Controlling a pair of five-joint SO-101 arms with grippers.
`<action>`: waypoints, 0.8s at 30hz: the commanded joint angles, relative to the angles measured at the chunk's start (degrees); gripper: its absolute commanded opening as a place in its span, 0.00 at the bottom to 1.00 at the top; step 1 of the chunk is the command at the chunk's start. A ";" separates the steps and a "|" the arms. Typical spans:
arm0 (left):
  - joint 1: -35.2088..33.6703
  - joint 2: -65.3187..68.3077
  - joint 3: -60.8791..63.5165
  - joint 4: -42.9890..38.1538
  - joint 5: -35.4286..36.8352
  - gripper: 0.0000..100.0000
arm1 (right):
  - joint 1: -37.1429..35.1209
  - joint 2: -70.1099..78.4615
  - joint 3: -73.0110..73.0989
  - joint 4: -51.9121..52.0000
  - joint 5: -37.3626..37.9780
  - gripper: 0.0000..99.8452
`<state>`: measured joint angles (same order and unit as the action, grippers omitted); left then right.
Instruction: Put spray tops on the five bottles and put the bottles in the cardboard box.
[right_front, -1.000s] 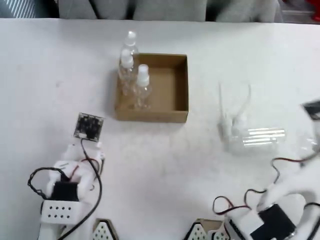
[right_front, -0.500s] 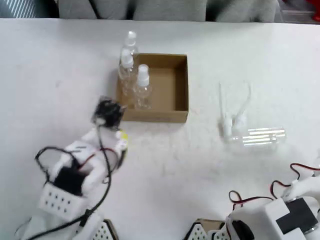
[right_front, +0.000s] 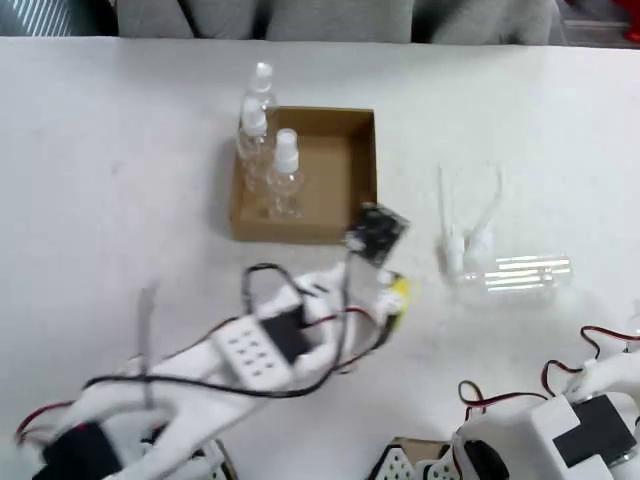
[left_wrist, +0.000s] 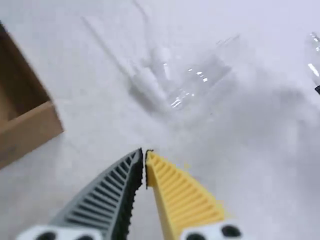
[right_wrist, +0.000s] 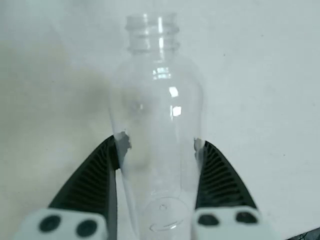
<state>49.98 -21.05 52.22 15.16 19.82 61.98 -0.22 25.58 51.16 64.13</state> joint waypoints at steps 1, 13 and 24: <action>2.77 10.77 -10.37 -4.13 0.88 0.02 | 0.75 -0.75 -0.18 1.36 -0.62 0.02; 2.77 34.59 -37.36 -3.78 0.88 0.03 | 1.19 -0.75 -0.18 1.71 -0.62 0.02; 1.36 55.16 -63.12 5.80 1.05 0.03 | 1.19 -1.19 3.08 1.63 -0.62 0.02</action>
<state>51.91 32.13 -2.29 19.03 20.18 63.03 -0.22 28.40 52.48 64.13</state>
